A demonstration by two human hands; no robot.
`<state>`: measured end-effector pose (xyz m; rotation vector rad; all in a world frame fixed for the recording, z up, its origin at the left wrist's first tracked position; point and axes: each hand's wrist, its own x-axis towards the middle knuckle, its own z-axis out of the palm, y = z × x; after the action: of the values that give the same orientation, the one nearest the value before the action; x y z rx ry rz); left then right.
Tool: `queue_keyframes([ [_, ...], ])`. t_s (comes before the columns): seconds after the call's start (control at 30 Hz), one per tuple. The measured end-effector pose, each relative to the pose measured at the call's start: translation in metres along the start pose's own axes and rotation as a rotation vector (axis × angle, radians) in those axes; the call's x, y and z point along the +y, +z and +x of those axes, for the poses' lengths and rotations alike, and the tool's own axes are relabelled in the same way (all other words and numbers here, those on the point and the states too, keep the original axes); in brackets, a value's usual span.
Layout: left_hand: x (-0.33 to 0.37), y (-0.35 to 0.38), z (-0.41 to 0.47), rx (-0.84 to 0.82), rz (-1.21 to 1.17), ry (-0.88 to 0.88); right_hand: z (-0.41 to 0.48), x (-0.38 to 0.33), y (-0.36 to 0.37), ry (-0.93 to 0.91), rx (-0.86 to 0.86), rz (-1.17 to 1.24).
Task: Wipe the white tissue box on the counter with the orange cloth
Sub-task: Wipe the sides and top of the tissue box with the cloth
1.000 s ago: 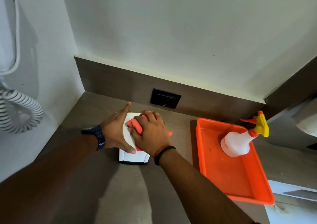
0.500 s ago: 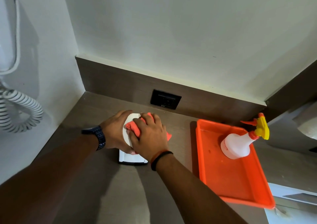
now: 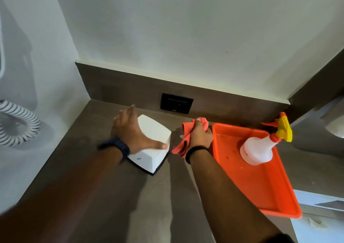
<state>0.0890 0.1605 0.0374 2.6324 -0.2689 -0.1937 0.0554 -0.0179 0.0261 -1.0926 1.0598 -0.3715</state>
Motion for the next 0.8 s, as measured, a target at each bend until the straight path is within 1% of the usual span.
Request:
queue_keyframes([
  [0.07, -0.001, -0.02, 0.027, -0.306, 0.214, 0.282, 0.0, 0.004, -0.006, -0.016, 0.011, 0.021],
  [0.1, 0.002, -0.027, 0.037, -0.437, 0.325, 0.38, 0.0, 0.005, -0.007, -0.015, 0.01, 0.04],
  [0.13, 0.006, -0.032, 0.044, -0.529, 0.389, 0.438, 0.0, 0.006, -0.009, -0.023, 0.007, 0.049],
  [0.17, 0.011, -0.033, 0.048, -0.58, 0.4, 0.458, 0.001, 0.007, -0.01, -0.033, -0.002, 0.046],
  [0.2, 0.013, -0.034, 0.05, -0.594, 0.39, 0.463, 0.001, 0.008, -0.011, -0.046, -0.011, 0.037],
  [0.27, 0.016, -0.031, 0.049, -0.549, 0.403, 0.436, 0.001, 0.009, -0.013, -0.067, -0.024, 0.026],
  [0.3, 0.015, -0.028, 0.046, -0.499, 0.409, 0.389, -0.001, 0.007, -0.013, -0.076, -0.027, 0.024],
  [0.37, 0.012, -0.018, 0.036, -0.351, 0.35, 0.193, -0.003, 0.004, -0.014, -0.104, -0.032, 0.045],
  [0.43, 0.009, -0.005, 0.024, -0.161, 0.256, -0.022, -0.002, 0.004, -0.015, -0.144, -0.031, 0.054],
  [0.47, 0.009, 0.0, 0.019, -0.08, 0.247, -0.093, -0.002, 0.005, -0.016, -0.165, -0.035, 0.048],
  [0.5, 0.008, 0.002, 0.016, -0.045, 0.246, -0.157, -0.003, 0.008, -0.017, -0.177, -0.044, 0.047],
  [0.57, 0.006, -0.003, 0.014, -0.089, 0.219, -0.262, -0.005, 0.016, -0.022, -0.181, -0.073, 0.04],
  [0.6, 0.004, -0.008, 0.015, -0.112, 0.214, -0.259, -0.006, 0.022, -0.026, -0.189, -0.083, 0.025],
  [0.63, -0.001, -0.012, 0.018, -0.118, 0.241, -0.191, -0.006, 0.029, -0.028, -0.195, -0.088, 0.023],
  [0.67, -0.004, -0.015, 0.022, -0.137, 0.309, -0.064, -0.007, 0.036, -0.03, -0.197, -0.096, 0.02],
  [0.73, -0.008, -0.022, 0.029, -0.275, 0.463, 0.219, -0.01, 0.05, -0.031, -0.178, -0.13, 0.035],
  [0.77, -0.009, -0.023, 0.032, -0.361, 0.523, 0.308, -0.012, 0.055, -0.03, -0.164, -0.153, 0.042],
  [0.8, -0.01, -0.023, 0.037, -0.425, 0.569, 0.352, -0.014, 0.06, -0.029, -0.159, -0.18, 0.037],
])
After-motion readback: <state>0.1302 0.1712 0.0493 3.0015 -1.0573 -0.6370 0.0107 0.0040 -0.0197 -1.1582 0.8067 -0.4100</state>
